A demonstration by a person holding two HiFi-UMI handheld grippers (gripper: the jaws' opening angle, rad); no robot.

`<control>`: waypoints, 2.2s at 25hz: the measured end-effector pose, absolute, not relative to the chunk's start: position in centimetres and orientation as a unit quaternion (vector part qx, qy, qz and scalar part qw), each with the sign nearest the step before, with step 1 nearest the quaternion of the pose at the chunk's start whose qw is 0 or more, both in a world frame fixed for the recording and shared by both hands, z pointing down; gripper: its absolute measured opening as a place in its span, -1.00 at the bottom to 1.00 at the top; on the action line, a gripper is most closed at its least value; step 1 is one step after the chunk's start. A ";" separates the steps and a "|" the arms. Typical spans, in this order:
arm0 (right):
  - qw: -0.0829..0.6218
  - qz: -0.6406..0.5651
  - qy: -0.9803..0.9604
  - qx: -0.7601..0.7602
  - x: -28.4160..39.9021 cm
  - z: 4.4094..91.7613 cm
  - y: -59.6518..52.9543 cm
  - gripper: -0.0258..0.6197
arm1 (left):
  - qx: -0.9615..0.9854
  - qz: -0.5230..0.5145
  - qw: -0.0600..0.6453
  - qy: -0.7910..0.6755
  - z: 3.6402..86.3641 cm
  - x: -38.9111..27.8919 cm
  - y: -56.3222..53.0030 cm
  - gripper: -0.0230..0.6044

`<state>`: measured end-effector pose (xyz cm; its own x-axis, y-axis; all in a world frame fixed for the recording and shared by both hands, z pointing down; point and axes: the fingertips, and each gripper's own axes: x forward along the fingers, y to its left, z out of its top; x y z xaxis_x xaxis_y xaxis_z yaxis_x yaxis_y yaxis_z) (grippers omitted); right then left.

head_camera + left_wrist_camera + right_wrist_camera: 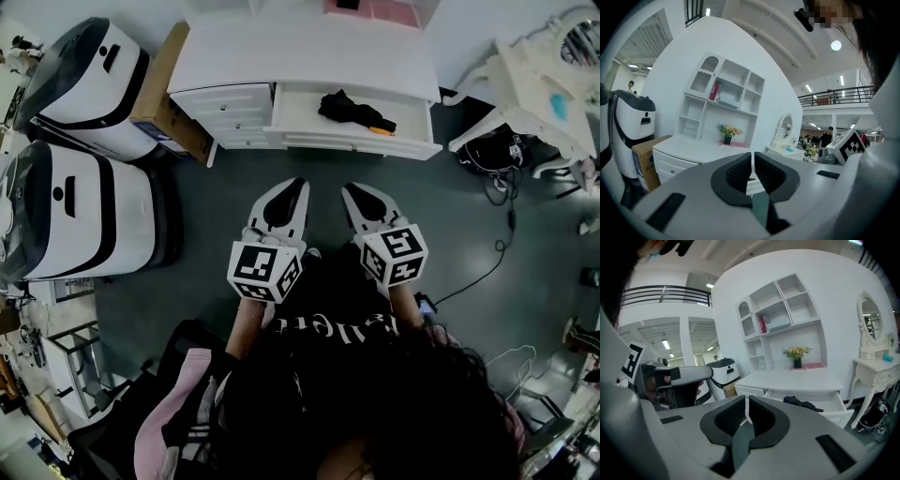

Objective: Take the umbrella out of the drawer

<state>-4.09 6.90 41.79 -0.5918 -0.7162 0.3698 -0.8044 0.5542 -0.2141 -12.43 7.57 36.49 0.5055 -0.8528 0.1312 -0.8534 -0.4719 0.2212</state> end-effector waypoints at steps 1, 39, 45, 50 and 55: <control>0.123 0.184 -0.872 0.436 -3.9 41.9 6.8 -0.74 | 0.859 0.002 0.130 -0.495 36.5 -12.2 7.4 -0.83; 0.192 0.236 -0.882 0.359 11.6 51.1 -22.3 -0.74 | 0.790 0.056 0.147 -0.593 39.0 -0.4 -19.7 -0.83; 0.233 0.237 -0.879 0.343 12.3 55.1 -24.1 -0.74 | 0.777 0.066 0.156 -0.606 39.9 0.3 -20.2 -0.83; 0.276 0.233 -0.873 0.328 12.2 58.4 -25.5 -0.74 | 0.772 0.073 0.164 -0.610 40.6 0.1 -20.6 -0.83; 0.300 0.231 -0.870 0.316 11.5 60.2 -26.7 -0.73 | 0.774 0.080 0.168 -0.605 41.0 -0.2 -21.5 -0.83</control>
<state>11.54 -26.67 60.17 -0.6194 -0.4115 0.6686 -0.6893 0.6927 -0.2122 -0.18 -21.51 40.96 0.2543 -0.9102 0.3268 -0.9638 -0.2104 0.1638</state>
